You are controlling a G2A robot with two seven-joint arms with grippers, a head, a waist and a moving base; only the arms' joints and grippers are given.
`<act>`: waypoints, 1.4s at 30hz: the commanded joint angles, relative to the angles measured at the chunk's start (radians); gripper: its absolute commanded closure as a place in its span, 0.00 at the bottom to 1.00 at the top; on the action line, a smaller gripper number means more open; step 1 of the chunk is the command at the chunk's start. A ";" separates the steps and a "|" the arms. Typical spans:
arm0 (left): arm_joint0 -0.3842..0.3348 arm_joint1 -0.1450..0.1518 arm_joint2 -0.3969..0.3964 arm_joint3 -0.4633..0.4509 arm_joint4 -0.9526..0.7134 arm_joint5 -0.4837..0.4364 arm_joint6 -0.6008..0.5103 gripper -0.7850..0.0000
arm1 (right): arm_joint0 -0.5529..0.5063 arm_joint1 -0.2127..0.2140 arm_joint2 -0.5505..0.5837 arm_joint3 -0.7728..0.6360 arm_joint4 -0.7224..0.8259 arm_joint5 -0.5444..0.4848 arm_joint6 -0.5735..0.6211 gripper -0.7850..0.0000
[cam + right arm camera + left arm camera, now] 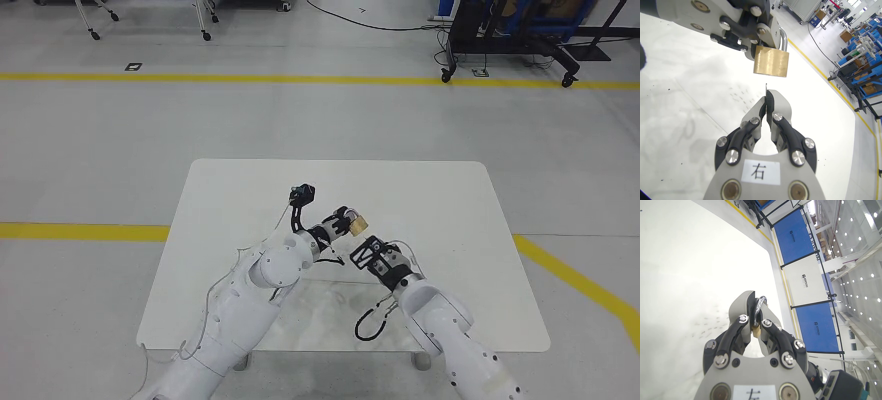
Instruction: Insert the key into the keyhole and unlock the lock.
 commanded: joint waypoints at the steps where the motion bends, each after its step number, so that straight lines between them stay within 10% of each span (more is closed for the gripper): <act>1: -0.001 -0.001 0.003 0.001 0.005 0.001 -0.005 1.00 | -0.002 0.001 0.002 -0.003 0.001 -0.012 0.000 1.00; 42: -0.021 -0.016 0.045 0.018 0.147 0.025 -0.026 1.00 | 0.016 -0.003 0.014 0.014 0.032 -0.038 0.035 1.00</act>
